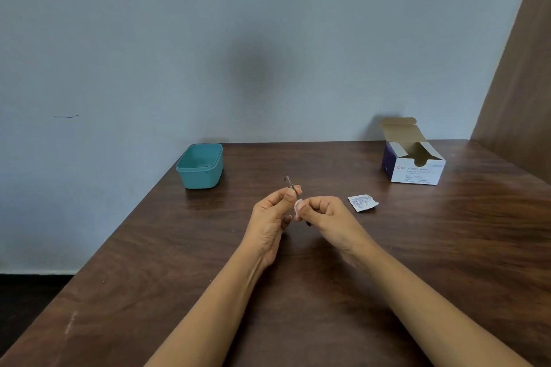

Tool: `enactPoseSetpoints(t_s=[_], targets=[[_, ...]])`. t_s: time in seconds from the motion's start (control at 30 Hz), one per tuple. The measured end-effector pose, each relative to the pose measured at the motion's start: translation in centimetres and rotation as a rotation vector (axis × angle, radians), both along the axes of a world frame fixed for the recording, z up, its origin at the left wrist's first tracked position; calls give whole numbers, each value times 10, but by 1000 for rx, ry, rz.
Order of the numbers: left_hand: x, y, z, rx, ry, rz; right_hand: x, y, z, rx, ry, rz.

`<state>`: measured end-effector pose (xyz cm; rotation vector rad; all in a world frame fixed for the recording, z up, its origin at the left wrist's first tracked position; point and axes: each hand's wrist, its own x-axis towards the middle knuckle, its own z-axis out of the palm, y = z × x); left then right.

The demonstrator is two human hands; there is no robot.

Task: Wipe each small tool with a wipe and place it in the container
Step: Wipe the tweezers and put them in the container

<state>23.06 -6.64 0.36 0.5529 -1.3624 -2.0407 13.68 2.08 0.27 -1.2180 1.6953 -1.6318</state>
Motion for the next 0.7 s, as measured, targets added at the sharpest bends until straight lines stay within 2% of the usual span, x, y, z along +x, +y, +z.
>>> enactPoseSetpoints(t_s=[0.13,0.23,0.37,0.5,0.7], targets=[[-1,0,1,37,-12,-30,1,1,6,14,-177,17],[1,-1,3,69,21,-40,-4,2,9,99,-301,47],[4,-7,6,154,77,15,-9,8,10,206,-193,136],[5,-10,8,212,81,93,-9,8,10,150,34,90],[3,-7,8,226,66,134,-7,3,1,6,-26,-33]])
